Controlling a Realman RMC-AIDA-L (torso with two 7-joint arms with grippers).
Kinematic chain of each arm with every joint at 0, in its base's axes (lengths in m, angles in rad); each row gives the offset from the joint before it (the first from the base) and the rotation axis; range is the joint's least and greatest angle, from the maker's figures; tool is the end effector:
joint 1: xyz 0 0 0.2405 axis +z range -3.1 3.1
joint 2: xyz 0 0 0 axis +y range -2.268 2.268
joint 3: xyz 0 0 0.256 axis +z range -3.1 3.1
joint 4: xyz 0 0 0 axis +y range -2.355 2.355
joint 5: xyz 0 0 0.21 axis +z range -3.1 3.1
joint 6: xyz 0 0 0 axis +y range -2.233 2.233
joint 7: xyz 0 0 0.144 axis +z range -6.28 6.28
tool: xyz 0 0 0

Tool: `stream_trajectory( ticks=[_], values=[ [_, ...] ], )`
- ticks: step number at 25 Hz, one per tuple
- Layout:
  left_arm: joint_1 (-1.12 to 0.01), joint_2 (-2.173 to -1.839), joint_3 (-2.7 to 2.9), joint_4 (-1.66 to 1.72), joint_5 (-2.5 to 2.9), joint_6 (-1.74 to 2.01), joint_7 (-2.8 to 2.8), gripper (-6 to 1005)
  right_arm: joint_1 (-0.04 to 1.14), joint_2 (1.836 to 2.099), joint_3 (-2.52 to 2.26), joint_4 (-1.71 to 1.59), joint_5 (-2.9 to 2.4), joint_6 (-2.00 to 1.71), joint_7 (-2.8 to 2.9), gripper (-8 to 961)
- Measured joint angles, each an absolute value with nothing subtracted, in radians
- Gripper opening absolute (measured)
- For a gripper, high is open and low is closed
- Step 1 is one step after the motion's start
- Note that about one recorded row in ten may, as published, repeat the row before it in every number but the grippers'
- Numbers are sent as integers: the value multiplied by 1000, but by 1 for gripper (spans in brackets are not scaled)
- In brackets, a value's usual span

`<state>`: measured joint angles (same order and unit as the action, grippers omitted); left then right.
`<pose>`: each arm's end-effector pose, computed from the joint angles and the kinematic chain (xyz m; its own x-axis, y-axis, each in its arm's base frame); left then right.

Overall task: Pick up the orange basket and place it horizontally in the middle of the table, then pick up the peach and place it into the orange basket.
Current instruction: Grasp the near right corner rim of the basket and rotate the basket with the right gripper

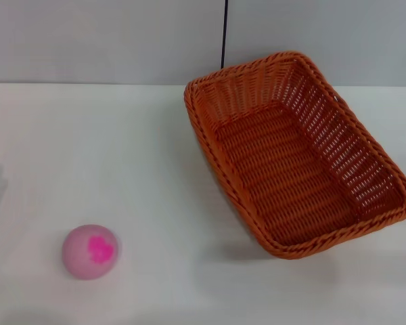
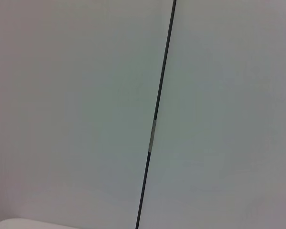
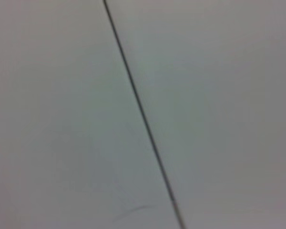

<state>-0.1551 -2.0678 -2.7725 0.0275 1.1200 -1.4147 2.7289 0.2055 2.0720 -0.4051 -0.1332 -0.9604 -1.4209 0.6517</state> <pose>-0.4067 0.2047 0.0118 0.5891 0.0275 0.8076 0.8075 0.0164 -0.5896 0.4033 0.2385 0.0621 0.4797 0.1516 -0.8642 -0.8767 0.0435 -0.4790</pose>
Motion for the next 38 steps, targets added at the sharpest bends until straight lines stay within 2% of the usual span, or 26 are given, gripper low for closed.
stream_trajectory(
  ticks=[8,16,18,24,28,33,38],
  values=[
    [-159,-2067,-2772,28,1117,-1412,2729,828,156,2071,-405,-511,-1297,-1457,1156,690],
    [-160,-2066,-2774,28,1117,-1410,2729,828,179,2060,-403,-846,-1593,-1495,1615,692],
    [-161,-2066,-2775,27,1117,-1410,2729,828,213,2037,-403,-918,-1698,-1514,1766,693],
    [-161,-2066,-2772,26,1119,-1416,2729,828,386,1934,-391,-965,-2043,-1601,2086,692],
    [-158,-2066,-2772,26,1121,-1417,2729,827,497,1894,-400,-963,-2226,-1649,2202,690],
    [-153,-2066,-2772,27,1124,-1413,2729,827,616,1869,-512,-922,-2327,-1666,2297,693],
    [-149,-2066,-2770,32,1126,-1416,2729,827,674,1866,-623,-868,-2349,-1621,2342,693]
  ],
)
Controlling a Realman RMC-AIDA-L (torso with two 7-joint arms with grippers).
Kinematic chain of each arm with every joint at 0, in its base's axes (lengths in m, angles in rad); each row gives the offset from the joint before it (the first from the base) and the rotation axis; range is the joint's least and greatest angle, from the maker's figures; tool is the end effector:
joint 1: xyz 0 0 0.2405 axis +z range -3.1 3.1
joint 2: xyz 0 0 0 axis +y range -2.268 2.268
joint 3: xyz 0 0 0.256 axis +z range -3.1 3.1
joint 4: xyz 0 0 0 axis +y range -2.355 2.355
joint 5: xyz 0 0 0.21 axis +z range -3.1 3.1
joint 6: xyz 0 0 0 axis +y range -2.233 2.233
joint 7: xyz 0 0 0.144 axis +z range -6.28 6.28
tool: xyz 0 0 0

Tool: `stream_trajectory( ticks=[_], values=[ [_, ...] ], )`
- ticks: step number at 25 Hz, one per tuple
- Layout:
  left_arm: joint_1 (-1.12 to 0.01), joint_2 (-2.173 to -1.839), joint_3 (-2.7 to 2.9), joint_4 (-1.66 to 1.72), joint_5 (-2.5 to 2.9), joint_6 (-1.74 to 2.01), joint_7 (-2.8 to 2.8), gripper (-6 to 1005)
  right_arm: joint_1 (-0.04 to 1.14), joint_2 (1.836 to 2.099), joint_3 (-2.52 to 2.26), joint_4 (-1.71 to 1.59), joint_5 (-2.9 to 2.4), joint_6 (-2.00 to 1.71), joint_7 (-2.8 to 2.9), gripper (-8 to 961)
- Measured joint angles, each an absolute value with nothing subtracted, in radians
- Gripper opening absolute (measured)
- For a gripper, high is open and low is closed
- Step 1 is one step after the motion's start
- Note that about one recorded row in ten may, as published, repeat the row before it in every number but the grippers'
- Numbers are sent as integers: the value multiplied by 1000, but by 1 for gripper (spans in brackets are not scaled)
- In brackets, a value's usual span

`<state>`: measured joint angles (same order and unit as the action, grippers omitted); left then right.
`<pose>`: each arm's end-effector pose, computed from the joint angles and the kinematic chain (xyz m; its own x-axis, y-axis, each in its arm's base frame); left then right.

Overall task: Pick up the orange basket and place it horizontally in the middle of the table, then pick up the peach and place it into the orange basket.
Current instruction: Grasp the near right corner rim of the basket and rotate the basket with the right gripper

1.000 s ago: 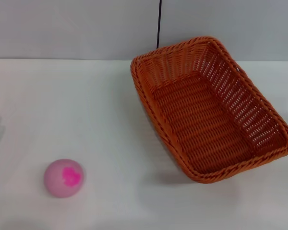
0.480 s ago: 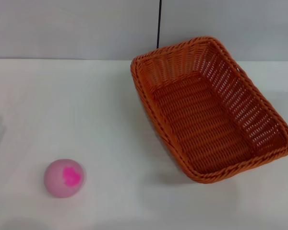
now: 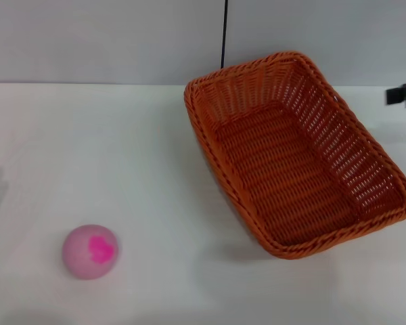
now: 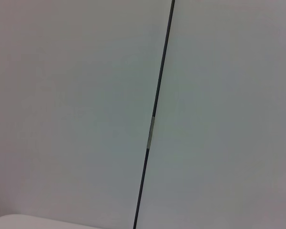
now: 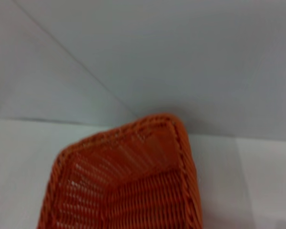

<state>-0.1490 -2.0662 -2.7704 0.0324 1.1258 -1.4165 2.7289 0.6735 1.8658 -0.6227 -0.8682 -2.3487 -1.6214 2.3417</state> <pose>-0.4073 0.2019 0.0106 0.5875 0.0345 0.8085 0.8086 0.0139 -0.5882 0.2655 0.3851 0.1180 0.4305 -0.8364 -0.3392 -0.9026 -0.3952 -0.1709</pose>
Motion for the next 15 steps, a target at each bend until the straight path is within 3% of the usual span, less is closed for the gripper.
stream_trajectory(
  ticks=[3,15],
  values=[
    [-149,-2066,-2770,33,1128,-1418,2729,827,715,1875,-681,-817,-2378,-1566,2366,692],
    [-142,-2066,-2762,31,1127,-1417,2729,827,796,1973,-815,-695,-2417,-1376,2378,690]
  ],
)
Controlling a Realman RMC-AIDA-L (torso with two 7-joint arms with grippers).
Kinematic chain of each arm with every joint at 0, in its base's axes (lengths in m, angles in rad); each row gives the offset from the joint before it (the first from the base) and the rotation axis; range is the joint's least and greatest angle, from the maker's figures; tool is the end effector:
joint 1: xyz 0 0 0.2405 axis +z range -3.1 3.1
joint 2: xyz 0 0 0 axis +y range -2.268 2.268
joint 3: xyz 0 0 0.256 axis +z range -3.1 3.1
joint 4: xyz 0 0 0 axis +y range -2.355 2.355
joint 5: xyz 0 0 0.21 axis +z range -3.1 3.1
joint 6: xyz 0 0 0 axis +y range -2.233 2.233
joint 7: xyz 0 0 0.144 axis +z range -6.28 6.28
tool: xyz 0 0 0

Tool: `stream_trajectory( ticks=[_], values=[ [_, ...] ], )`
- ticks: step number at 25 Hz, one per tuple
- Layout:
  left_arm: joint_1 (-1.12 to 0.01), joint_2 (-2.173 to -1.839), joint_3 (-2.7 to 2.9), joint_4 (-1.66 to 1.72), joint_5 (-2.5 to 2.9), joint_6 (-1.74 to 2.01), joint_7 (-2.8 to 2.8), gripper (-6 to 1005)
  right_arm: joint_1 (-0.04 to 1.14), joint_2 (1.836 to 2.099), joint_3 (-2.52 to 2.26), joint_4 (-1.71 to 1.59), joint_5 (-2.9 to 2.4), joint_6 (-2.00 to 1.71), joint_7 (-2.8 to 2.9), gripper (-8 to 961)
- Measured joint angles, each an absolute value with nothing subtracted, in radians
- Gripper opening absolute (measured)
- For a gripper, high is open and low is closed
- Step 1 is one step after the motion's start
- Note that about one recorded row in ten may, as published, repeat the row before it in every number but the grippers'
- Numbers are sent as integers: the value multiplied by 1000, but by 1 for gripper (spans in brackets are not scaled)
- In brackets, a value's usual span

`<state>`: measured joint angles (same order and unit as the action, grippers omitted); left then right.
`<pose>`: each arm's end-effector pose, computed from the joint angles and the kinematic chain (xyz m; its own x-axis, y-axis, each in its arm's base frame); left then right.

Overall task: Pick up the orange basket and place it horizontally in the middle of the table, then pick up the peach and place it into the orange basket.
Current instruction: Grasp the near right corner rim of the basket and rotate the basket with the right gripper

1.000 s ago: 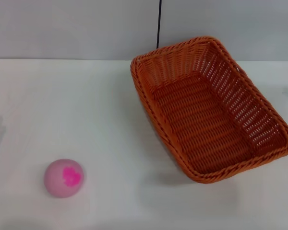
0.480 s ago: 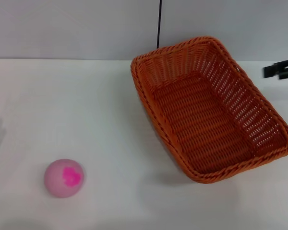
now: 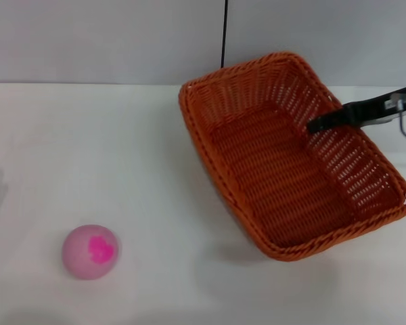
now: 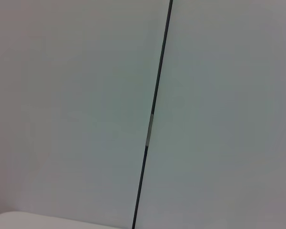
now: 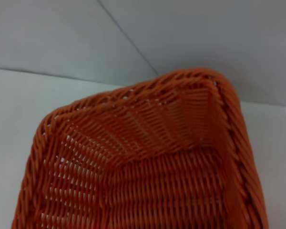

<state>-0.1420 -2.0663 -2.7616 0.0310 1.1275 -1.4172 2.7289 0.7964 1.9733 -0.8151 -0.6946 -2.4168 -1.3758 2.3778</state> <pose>-0.4079 0.1991 0.0096 0.5895 0.0418 0.8067 0.8071 0.0098 -0.5903 0.2377 0.4087 0.0242 0.4695 -0.8594 -0.2026 -0.8777 -0.4292 -0.2130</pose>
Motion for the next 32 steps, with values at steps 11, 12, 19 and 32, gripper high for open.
stream_trajectory(
  ticks=[11,12,19,32],
  values=[
    [-128,-2066,-2760,28,1127,-1419,2729,827,783,1980,-819,-658,-2425,-1347,2378,692],
    [-128,-2066,-2760,28,1127,-1419,2729,827,779,1982,-819,-660,-2427,-1345,2378,679],
    [-127,-2066,-2760,26,1127,-1419,2729,827,768,1981,-820,-664,-2428,-1332,2378,557],
    [-128,-2066,-2760,28,1127,-1418,2729,826,766,1981,-821,-706,-2428,-1341,2326,178]
  ],
)
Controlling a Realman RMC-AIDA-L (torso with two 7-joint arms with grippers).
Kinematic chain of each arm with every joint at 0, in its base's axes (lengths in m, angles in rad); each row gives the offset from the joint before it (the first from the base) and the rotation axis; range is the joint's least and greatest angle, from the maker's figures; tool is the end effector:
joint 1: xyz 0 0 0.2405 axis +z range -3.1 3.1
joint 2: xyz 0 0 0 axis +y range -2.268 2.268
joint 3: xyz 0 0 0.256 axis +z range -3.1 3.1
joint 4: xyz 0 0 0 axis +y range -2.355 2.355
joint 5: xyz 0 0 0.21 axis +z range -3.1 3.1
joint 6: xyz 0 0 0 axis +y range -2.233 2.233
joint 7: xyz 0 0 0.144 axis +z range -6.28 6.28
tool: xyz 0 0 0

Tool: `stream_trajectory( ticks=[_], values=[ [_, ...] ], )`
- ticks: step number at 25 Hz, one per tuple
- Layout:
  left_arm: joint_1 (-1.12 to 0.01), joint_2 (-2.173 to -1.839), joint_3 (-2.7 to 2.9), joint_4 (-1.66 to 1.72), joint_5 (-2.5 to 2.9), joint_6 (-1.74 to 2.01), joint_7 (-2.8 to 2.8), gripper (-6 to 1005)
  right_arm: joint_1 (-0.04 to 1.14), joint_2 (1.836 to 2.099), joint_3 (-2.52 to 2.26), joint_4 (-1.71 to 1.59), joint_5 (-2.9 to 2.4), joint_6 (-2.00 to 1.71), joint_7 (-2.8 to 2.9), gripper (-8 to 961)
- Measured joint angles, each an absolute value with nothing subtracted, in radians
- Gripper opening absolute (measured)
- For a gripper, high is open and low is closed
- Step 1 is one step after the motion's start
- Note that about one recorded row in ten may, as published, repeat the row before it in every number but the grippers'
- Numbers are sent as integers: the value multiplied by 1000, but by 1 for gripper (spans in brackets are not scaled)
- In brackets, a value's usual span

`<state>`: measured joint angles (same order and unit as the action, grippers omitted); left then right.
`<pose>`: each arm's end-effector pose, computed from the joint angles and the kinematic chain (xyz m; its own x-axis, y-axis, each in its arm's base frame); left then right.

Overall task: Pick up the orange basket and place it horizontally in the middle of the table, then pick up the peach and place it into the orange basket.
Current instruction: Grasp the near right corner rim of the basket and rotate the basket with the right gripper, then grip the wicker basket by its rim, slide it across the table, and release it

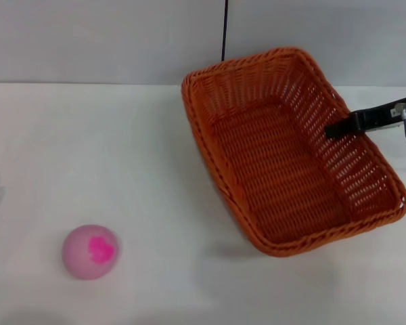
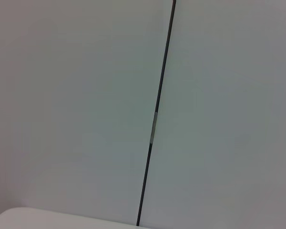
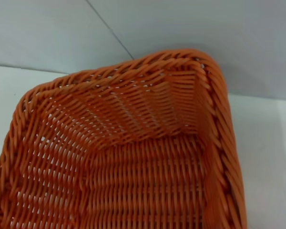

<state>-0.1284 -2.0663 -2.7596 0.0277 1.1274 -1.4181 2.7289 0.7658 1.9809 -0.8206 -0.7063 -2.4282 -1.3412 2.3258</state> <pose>-0.4105 0.1938 0.0102 0.5916 0.0484 0.8048 0.8051 0.0184 -0.5929 0.2502 0.4055 0.0239 0.5012 -0.8409 -0.2040 -0.8564 -0.4484 -0.2558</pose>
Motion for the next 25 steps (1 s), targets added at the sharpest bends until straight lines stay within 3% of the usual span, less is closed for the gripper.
stream_trajectory(
  ticks=[8,20,25],
  values=[
    [-125,-2066,-2760,26,1127,-1420,2729,826,727,2048,-888,-975,-2425,-1526,2082,146],
    [-87,-2065,-2748,25,1128,-1486,2729,826,743,2039,-1026,-1191,-2457,-1662,1948,144],
    [-52,-2065,-2715,24,1132,-1536,2732,826,758,2047,-1027,-1189,-2450,-1639,1817,143]
  ],
)
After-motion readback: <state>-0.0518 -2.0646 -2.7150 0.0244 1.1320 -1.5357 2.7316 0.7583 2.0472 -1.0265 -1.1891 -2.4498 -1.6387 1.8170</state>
